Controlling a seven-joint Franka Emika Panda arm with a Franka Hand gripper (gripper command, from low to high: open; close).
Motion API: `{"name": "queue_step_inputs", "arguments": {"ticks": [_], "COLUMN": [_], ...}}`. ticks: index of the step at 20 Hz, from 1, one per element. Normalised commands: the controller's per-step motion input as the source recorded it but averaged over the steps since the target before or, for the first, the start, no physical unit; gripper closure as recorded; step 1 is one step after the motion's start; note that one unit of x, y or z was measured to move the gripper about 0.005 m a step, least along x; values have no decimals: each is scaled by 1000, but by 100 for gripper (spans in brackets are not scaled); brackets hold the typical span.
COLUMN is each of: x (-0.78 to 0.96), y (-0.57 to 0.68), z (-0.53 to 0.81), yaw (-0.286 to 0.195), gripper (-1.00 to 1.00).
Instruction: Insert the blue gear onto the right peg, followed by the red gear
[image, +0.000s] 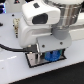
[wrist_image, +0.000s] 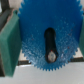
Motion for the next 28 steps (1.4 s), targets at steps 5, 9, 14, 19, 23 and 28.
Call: {"name": "queue_step_inputs", "arguments": {"ticks": [5,9,14,19,23,28], "x": [-13,-124,-316,-529,-674,-634], "y": [90,122,134,194,143,139], "z": [153,441,383,183,22,-46], "yaw": [0,0,0,0,0,0], "gripper": [-100,-100,-100,-100,-100,-100]}}
